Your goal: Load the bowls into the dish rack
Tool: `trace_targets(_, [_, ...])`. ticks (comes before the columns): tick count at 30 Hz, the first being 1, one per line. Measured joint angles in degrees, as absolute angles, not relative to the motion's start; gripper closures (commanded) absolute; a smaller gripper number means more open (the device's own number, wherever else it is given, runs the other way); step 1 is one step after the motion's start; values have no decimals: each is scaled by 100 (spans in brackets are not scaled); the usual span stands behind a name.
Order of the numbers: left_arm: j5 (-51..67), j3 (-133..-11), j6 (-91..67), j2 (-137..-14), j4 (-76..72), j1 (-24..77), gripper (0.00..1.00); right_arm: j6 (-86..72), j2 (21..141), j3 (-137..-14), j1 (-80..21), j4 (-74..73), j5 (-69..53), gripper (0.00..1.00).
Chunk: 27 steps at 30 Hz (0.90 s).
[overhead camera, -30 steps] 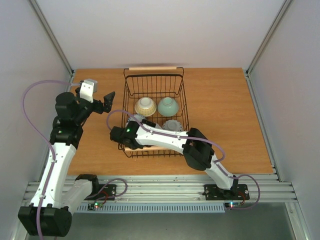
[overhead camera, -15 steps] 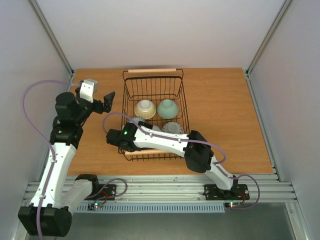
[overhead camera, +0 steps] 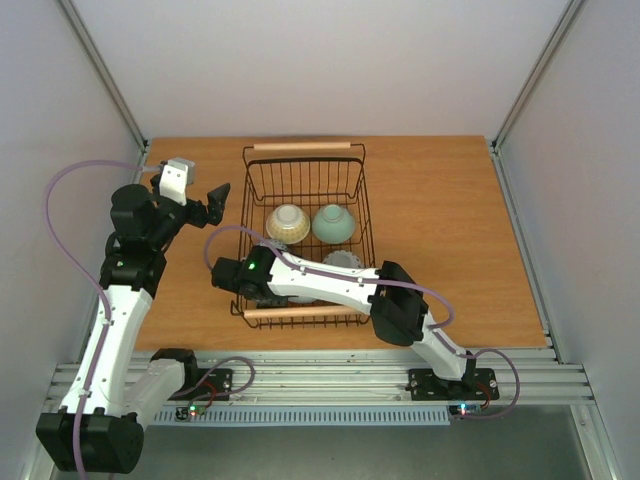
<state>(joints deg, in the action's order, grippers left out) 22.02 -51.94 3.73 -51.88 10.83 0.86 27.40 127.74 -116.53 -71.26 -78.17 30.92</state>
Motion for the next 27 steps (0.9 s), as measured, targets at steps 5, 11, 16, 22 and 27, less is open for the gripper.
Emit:
trace_targets(5, [2161,-5194,397,-5188,1083,86,1,2753,12586,-11426,-7129,-7583,2786,1])
trace_targets(11, [2158,-5194,432,-5188,1083,86,1,2766,12258,-11166,-7159,-7389,2604,1])
trace_targets(16, [2158,-5194,434,-5188,1083,86,1,2781,12169,-11019,-7175,-7234,2552,1])
trace_targets(22, [2163,-5194,436,-5188,1083,86,1,2805,11828,-10527,-7146,-6781,2569,1])
trace_targets(27, [2213,-5194,434,-5188,1083,86,1,2720,11043,-9727,-6803,-6106,2628,1])
